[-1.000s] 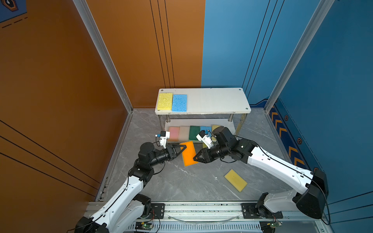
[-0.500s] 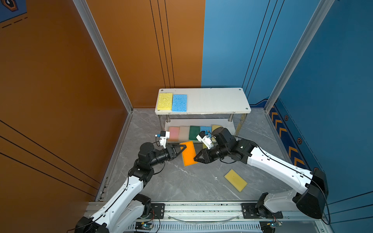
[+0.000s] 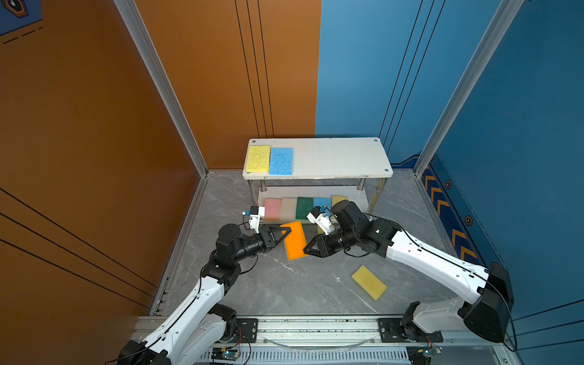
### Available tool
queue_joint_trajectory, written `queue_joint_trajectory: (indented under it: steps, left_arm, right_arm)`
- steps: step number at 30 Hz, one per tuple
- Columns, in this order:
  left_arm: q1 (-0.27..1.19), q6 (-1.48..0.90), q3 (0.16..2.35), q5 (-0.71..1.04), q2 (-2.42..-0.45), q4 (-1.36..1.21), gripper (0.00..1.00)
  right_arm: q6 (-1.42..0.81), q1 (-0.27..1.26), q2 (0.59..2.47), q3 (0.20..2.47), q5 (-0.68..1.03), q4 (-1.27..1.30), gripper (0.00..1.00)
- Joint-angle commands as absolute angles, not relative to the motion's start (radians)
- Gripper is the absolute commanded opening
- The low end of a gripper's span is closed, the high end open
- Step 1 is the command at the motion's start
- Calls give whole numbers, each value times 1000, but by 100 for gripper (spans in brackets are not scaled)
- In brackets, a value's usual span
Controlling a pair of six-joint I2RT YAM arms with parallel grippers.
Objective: Place and organize the cleaning sponges onto the shelf
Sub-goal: 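Close the right gripper on the orange sponge's edge and lift it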
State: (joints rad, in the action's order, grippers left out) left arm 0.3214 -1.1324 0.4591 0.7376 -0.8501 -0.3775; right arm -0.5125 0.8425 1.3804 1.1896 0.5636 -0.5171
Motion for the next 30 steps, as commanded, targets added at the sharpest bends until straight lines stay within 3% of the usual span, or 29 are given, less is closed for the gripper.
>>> queue_joint_trajectory:
  steps: [1,9,18,22,25,30]
  left_arm:
    - [312,-1138,449,727,-834,-407,5]
    - [311,-1139,442,728,-830,-407,5]
    - [308,-1144,434,725,-823,-411,4]
    - [304,-1144,434,729,-826,-411,6]
    - [300,-1144,435,731,-828,-411,14]
    - [282,-1145,440,744,-827,-411,44]
  right_arm:
    - [-506,850,1402,1175,535,-557,27]
    - [-508,850,1417,1182,520,-558,27]
    - [-508,859,1412,1187,513,-558,2]
    - [-508,856,1381,1185,486,-558,0]
    - [-508,848,1358,1181,474,-561,0]
    - [-509,838,1329,1184,453,-570,0]
